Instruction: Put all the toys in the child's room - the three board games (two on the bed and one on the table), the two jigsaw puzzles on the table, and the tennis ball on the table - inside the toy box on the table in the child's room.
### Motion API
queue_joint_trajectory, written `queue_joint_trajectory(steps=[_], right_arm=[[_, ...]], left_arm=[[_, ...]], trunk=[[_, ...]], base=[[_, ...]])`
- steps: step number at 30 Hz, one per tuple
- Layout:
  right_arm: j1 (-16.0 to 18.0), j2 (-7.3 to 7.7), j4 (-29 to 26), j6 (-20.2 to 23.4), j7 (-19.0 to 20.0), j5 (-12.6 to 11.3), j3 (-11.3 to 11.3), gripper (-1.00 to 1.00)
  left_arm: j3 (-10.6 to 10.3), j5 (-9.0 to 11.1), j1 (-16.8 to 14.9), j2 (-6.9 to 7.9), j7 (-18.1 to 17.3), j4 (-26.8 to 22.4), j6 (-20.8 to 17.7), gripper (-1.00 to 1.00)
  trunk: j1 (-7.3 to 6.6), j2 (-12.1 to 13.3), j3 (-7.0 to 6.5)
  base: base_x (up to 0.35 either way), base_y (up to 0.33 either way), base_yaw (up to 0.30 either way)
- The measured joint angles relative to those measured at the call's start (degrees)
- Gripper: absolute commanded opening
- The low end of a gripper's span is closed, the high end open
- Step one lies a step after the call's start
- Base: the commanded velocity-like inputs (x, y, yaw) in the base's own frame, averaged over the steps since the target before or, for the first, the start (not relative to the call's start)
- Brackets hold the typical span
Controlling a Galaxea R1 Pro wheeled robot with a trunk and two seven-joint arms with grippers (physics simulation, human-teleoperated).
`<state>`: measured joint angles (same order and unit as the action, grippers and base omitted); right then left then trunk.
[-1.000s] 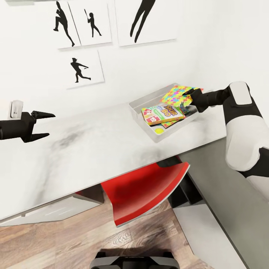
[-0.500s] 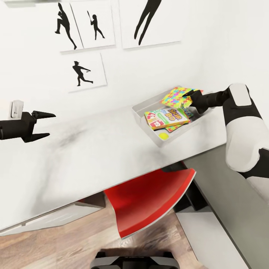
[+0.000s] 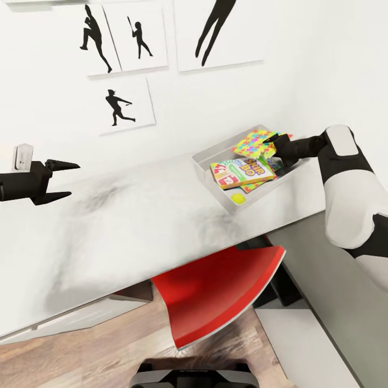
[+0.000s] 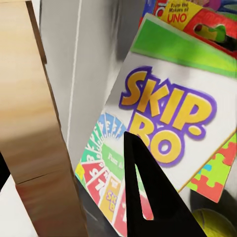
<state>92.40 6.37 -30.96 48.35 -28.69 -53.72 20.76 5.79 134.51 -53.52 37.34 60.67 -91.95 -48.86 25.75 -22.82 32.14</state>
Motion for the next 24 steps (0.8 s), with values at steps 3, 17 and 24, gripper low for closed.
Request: queue_joint_trajectory(steps=[3,17,24], right_arm=[[-0.19,0.1,0.34,-0.67,0.01,-0.01,0.02,-1.0],[-1.48,1.63,0.53,-1.31,0.04,-0.28,1.56,-1.0],[-1.5,2.42,0.51,-1.34,0.04,-0.37,1.71,-1.0]], left_arm=[[0.02,0.0,0.0,0.01,0.0,-0.01,-0.03,1.0],[-0.08,-0.01,-0.15,-0.06,-0.14,-0.03,0.0,1.0],[-0.1,0.0,-0.31,-0.6,-0.12,-0.03,0.01,1.0]], trunk=[[0.0,0.0,0.0],[0.0,0.0,0.0],[0.0,0.0,0.0]], base=[[0.044,0.125,0.0],[0.048,0.128,0.0],[0.006,0.016,0.0]])
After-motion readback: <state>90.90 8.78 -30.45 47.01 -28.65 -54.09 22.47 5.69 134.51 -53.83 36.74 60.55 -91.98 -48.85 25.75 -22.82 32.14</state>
